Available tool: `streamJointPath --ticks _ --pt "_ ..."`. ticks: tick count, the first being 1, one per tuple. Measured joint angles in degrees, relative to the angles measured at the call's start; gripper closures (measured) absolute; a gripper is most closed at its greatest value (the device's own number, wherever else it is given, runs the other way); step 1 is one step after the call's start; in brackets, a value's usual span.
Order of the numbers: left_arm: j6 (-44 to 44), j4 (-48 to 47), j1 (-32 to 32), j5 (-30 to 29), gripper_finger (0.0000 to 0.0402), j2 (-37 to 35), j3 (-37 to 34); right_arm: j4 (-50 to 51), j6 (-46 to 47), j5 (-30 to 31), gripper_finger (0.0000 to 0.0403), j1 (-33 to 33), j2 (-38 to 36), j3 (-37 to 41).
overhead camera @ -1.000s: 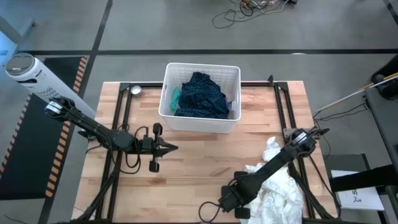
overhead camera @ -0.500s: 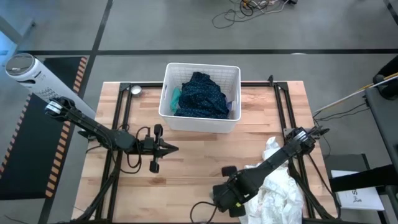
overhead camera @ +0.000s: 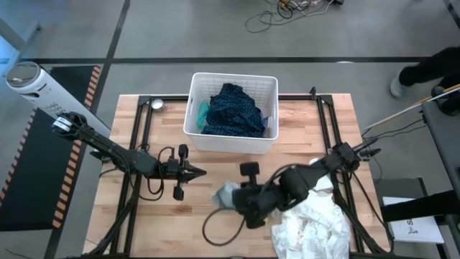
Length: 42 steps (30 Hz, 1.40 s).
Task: Sort clothes
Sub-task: Put the gray sock into the laundry organizer
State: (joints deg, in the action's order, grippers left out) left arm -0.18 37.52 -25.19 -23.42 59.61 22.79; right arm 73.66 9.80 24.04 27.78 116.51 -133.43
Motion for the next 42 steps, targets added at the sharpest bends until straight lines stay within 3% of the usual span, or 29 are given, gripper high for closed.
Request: streamJointPath --ticks 5,11,15,20,33,42 --pt "0.0 0.0 0.0 0.0 0.0402 0.0 0.0 -2.1 -0.3 0.2 0.0399 -2.0 -0.5 -1.4" --pt "0.1 0.1 0.0 0.0 0.0402 0.0 0.0 -2.8 -1.2 0.0 0.0363 -2.7 -0.3 -1.4" --pt "0.1 0.1 0.0 0.0 0.0402 0.0 0.0 -2.7 -2.7 -0.1 0.0394 -2.6 0.0 -1.3" --pt "0.1 0.1 0.0 0.0 0.0402 0.0 0.0 -2.8 -3.5 0.7 0.04 -2.5 0.0 -1.3" --pt "0.1 0.1 0.0 0.0 0.0402 0.0 0.0 -2.4 -9.4 32.5 0.0402 -8.3 -1.9 -1.3" --pt "0.7 0.2 0.0 0.0 0.0402 0.0 0.0 -2.7 -10.8 36.2 0.0403 -19.6 -5.7 -1.3"
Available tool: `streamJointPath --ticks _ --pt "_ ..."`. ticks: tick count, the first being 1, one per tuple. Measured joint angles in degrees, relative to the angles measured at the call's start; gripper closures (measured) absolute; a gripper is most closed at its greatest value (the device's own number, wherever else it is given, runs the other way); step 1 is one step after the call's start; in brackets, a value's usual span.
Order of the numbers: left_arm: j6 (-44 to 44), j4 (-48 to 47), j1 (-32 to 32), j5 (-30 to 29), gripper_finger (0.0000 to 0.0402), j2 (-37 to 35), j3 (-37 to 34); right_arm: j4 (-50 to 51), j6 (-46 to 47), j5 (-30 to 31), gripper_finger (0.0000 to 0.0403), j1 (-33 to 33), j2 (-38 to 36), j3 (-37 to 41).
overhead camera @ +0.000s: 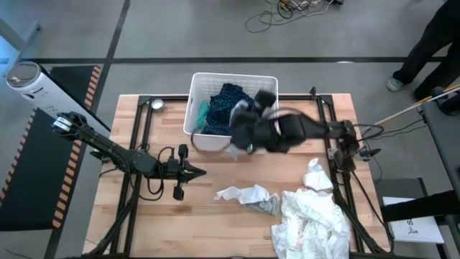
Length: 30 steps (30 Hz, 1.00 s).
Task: Sort clothes
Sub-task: Put the gray sock into the laundry organizer
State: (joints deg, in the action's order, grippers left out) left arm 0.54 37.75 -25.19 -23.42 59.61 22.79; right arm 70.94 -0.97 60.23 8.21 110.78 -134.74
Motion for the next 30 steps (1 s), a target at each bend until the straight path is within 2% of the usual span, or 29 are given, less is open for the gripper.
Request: streamJointPath --ticks 10,12,17,22,23,25,30 --pt "0.4 0.0 0.0 0.0 0.0402 0.0 0.0 0.0 0.5 -0.2 0.0403 -12.2 -2.8 0.0" --pt "0.4 0.0 0.0 0.0 0.0402 0.0 0.0 0.2 0.4 -2.1 0.0403 -13.5 -2.8 0.0" --pt "0.4 -0.1 0.0 0.0 0.0402 0.0 0.0 0.6 0.0 -17.4 0.0403 -16.0 -2.2 0.3" --pt "0.4 -0.1 0.0 0.0 0.0402 0.0 0.0 1.7 3.9 -42.8 0.0397 -18.9 0.0 0.5" --pt "0.4 -0.1 0.0 0.0 0.0402 0.0 0.0 2.0 4.1 -46.0 0.0391 -19.4 0.6 0.5" --pt "0.4 -0.1 0.0 0.0 0.0402 0.0 0.0 2.7 4.2 -48.1 0.0374 -19.8 2.0 0.5" --pt "0.4 -0.1 0.0 0.0 0.0402 0.0 0.0 3.3 3.3 -48.1 0.0308 -20.0 4.9 0.5"
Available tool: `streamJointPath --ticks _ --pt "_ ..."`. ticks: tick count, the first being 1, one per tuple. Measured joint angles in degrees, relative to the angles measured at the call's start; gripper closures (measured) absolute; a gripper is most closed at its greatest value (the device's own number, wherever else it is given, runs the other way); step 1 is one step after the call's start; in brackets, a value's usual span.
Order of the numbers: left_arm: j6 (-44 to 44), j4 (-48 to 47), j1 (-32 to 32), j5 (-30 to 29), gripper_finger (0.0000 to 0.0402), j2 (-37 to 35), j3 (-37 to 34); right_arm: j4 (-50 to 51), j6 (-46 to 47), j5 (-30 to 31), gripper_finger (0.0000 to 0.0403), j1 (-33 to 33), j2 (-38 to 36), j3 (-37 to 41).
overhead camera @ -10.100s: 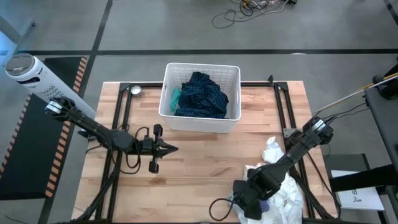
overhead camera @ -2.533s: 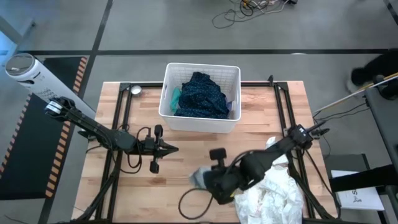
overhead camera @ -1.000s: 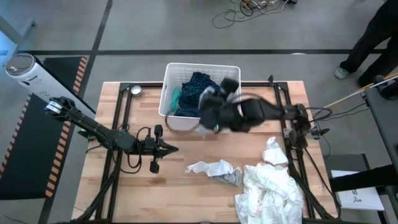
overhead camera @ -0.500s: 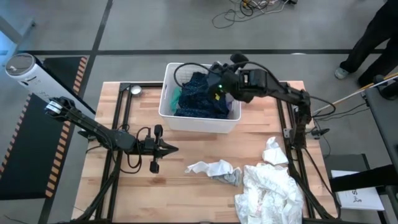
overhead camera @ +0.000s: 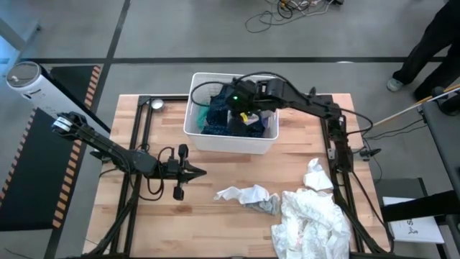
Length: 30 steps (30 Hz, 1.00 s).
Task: Sort clothes
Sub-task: Put the gray sock into the laundry organizer
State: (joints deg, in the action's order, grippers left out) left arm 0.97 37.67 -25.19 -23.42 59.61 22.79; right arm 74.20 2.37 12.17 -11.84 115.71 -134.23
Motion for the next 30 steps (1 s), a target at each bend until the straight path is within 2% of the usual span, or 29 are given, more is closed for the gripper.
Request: streamJointPath --ticks 7,11,17,22,26,30 --pt "0.0 0.0 0.0 0.0 0.0402 0.0 0.0 1.3 0.6 1.4 0.0203 -0.1 1.1 0.0" --pt "0.0 0.0 0.0 0.0 0.0402 0.0 0.0 5.0 0.9 0.8 0.017 0.1 -0.1 -0.6" --pt "0.0 0.0 0.0 0.0 0.0402 0.0 0.0 13.7 6.1 -7.3 0.0184 3.5 -3.9 -0.8" --pt "0.0 -0.1 0.0 0.0 0.0402 0.0 0.0 15.7 9.3 -9.4 0.0214 11.5 -6.0 1.4" --pt "-0.6 -0.2 -0.3 0.0 0.0402 0.0 0.0 15.9 13.1 -8.9 0.0229 19.9 -7.3 5.1" --pt "-0.6 -0.3 -0.4 0.0 0.0402 0.0 0.0 14.2 18.4 -5.4 0.0235 28.1 -7.0 11.7"
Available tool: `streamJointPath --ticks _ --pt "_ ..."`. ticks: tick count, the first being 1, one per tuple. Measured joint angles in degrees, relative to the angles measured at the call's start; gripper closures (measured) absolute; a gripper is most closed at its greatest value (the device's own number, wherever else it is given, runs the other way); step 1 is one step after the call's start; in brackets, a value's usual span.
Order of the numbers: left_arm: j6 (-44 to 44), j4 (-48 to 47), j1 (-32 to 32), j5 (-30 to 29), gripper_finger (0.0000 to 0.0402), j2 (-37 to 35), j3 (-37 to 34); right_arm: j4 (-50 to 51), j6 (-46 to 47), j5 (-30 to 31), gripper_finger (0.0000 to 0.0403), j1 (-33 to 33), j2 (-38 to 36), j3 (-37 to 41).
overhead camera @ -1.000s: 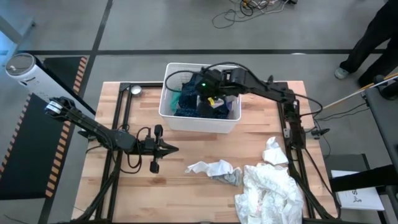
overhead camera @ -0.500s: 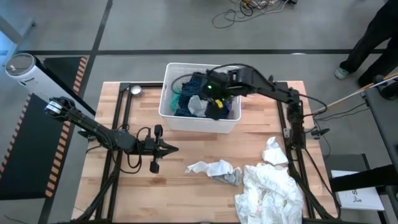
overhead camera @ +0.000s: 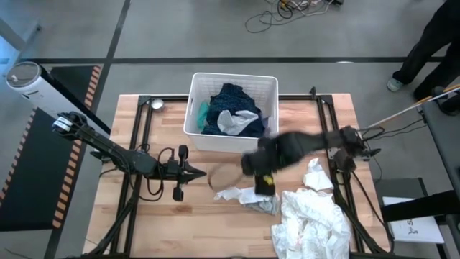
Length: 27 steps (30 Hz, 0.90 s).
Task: Sort clothes
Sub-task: Put the gray sock into the laundry organizer
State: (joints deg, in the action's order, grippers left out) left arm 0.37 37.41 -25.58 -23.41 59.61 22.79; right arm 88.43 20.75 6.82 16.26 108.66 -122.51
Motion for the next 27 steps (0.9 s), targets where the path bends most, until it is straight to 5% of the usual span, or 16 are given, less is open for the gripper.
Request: streamJointPath --ticks 12,19,27 --pt "0.3 0.3 0.0 0.0 0.0402 0.0 0.0 -16.5 17.2 0.4 0.0224 16.5 -0.1 24.4" --pt "0.4 0.5 0.0 0.0 0.0402 0.0 0.0 -31.7 21.7 0.7 0.0213 17.6 -0.1 34.9" --pt "0.4 0.3 0.0 0.0 0.0402 0.0 0.0 -36.4 23.7 0.8 0.0196 17.5 0.1 40.5"
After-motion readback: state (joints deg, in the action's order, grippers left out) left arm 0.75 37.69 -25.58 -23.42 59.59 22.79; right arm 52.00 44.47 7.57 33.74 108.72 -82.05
